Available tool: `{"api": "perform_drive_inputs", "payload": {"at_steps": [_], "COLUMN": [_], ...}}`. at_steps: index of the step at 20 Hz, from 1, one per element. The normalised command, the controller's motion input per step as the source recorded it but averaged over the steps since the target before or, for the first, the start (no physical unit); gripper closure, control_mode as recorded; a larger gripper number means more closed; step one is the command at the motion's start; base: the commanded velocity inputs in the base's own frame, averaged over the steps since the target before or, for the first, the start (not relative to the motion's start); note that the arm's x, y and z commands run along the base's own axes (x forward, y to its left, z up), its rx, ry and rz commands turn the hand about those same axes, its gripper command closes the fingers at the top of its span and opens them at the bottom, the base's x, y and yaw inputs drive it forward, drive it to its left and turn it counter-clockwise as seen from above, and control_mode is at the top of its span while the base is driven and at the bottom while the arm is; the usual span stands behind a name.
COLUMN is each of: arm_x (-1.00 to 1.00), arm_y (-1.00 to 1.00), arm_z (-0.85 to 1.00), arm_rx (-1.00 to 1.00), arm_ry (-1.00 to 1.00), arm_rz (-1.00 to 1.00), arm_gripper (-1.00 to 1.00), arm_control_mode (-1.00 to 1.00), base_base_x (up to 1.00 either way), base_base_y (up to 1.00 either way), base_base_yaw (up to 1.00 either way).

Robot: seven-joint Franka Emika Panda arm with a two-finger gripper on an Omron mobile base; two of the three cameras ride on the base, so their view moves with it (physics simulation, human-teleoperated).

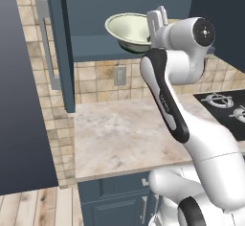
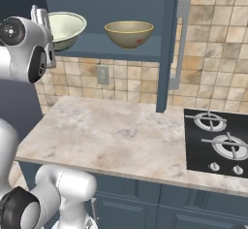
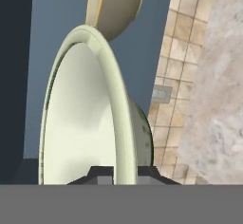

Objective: Open the cabinet. Pick the bowls from the counter and place them in the cabinet. Then close the cabinet.

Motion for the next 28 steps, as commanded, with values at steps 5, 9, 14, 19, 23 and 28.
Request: {"api": "perform_drive_inputs", "payload": {"at_steps": [5, 9, 14, 19, 23, 28], "arm_x": [0.39, 0.3, 0.31, 0.35, 0.39, 0.38], "arm_y": [0.05, 0.03, 0.08, 0.08, 0.03, 0.06], "arm_z": [-0.22, -0.08, -0.03, -0.01, -0.06, -0.15], "arm_rx": [0.0, 0.0, 0.0, 0.0, 0.0, 0.0], "arm_ry": [0.0, 0.0, 0.0, 0.0, 0.01, 0.03], "arm_rz": [0.0, 0.0, 0.0, 0.0, 0.0, 0.0], "arm_gripper": [1.0, 1.0, 1.0, 1.0, 1.0, 1.0], "arm_control_mode": [-1.0, -1.0, -1.0, -1.0, -1.0, -1.0], "base_base_x": [0.0, 0.0, 0.0, 0.0, 0.0, 0.0], "base_base_y": [0.0, 0.0, 0.0, 0.0, 0.0, 0.0], "base_base_yaw": [0.0, 0.0, 0.0, 0.0, 0.0, 0.0]}}
